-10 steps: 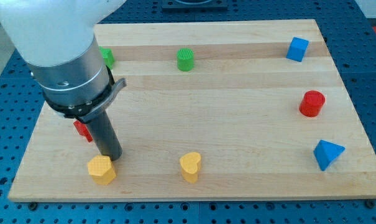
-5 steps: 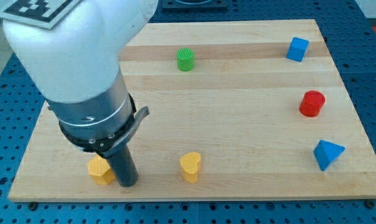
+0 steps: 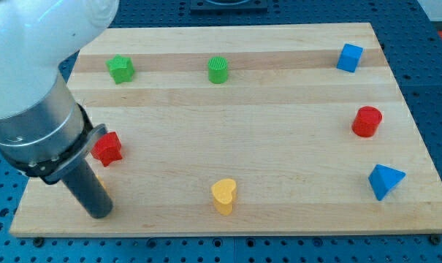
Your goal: Place the red star in between the green star and yellow hexagon
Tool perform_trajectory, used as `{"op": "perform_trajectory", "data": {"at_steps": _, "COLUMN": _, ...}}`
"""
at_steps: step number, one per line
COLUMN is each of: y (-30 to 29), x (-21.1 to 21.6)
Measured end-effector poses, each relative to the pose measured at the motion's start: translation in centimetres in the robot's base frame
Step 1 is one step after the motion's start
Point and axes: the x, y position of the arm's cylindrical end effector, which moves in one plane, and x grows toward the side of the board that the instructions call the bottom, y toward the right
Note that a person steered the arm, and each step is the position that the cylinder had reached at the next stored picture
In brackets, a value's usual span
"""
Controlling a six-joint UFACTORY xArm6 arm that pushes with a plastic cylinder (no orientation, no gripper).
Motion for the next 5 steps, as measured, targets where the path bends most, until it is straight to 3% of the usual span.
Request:
{"op": "perform_trajectory", "data": {"at_steps": 1, "y": -0.9, "x": 0.0}}
{"op": "perform_trajectory", "data": {"at_steps": 3, "y": 5.9, "x": 0.8}}
{"op": "perform_trajectory", "data": {"at_steps": 5, "y": 3.5, "x": -2.7}}
